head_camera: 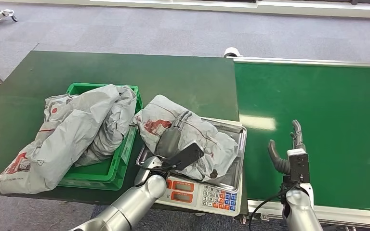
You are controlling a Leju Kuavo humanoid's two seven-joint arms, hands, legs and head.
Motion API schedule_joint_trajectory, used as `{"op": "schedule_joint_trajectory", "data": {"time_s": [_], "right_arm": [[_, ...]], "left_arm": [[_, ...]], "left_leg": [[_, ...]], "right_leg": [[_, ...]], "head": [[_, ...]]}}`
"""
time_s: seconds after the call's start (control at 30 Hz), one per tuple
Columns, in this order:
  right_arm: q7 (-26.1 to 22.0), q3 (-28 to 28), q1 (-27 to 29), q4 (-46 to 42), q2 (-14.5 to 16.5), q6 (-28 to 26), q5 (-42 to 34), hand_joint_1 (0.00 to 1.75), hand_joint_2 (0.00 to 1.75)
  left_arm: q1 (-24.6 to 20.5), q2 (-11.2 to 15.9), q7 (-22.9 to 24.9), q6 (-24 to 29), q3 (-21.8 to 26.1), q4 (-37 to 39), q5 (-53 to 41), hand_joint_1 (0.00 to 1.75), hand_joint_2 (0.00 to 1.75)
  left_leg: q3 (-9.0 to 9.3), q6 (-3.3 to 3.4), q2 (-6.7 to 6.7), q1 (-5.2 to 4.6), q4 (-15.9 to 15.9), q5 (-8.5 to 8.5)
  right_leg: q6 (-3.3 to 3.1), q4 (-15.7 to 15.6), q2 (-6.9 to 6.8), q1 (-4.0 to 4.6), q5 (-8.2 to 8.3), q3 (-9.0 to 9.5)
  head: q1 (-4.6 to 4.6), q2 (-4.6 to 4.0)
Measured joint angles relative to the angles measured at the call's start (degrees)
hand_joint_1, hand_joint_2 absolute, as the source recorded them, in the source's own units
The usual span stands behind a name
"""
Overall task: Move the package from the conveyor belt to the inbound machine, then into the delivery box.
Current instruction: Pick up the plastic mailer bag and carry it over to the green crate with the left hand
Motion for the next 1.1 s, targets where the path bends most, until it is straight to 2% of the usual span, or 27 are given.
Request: {"op": "schedule_joint_trajectory", "data": {"time_s": [0.13,0.2,0.27,0.33,0.87,1.0,1.1], "right_arm": [[-0.01,-0.50,-1.23,0.72,0.00,0.82,0.04,0.00,1.75],[-0.03,-0.71,-1.70,1.15,0.00,0.87,0.24,0.00,1.75],[-0.05,-0.93,-2.01,1.54,0.00,0.87,0.30,0.00,1.75],[-0.07,-1.10,-2.23,1.90,0.01,0.87,0.31,0.00,1.75],[-0.08,-1.32,-2.45,2.75,0.02,0.85,0.31,0.00,1.75],[-0.08,-1.46,-2.44,2.75,0.02,0.80,0.33,0.00,1.75],[-0.08,-1.58,-2.40,2.75,0.04,0.69,0.31,0.00,1.75]], "left_arm": [[-1.90,-0.25,3.78,0.41,0.00,2.93,-3.31,0.00,1.75],[-2.41,-0.34,5.07,0.36,0.00,3.82,-4.50,0.09,1.75],[-2.77,-0.42,5.74,-0.26,0.00,4.53,-5.15,0.96,1.75],[-3.01,-0.45,5.97,-1.36,0.00,5.11,-5.58,1.75,1.75],[-3.85,-0.59,5.38,-3.41,0.00,6.77,-7.66,1.75,1.75],[-3.71,-0.57,1.74,-2.32,0.14,6.58,-6.83,1.75,1.75],[-2.38,-0.61,-7.45,1.95,1.50,4.81,-3.53,1.75,1.75]], "left_leg": [[0.01,0.00,0.00,0.00,0.00,0.00],[0.02,0.00,0.00,0.00,0.00,0.00],[0.03,0.00,0.00,0.00,0.00,0.00],[0.04,0.00,0.00,0.00,0.00,0.01],[0.10,0.01,-0.04,0.00,0.00,0.01],[0.08,0.01,-0.07,0.00,0.00,0.00],[0.05,0.01,-0.06,0.00,0.00,0.00]], "right_leg": [[0.00,0.00,0.00,0.00,0.00,0.01],[0.00,0.00,0.00,0.00,0.00,0.03],[0.00,0.00,-0.01,0.00,0.00,0.06],[0.00,0.00,-0.01,0.00,0.00,0.07],[0.00,0.00,-0.01,0.00,0.00,0.15],[0.00,0.00,-0.02,0.00,0.00,0.15],[0.00,0.00,-0.01,-0.01,0.00,0.10]], "head": [[0.01,0.00],[0.01,0.00],[0.01,0.00],[0.01,0.00],[0.01,0.00],[0.01,0.00],[0.01,0.00]]}}
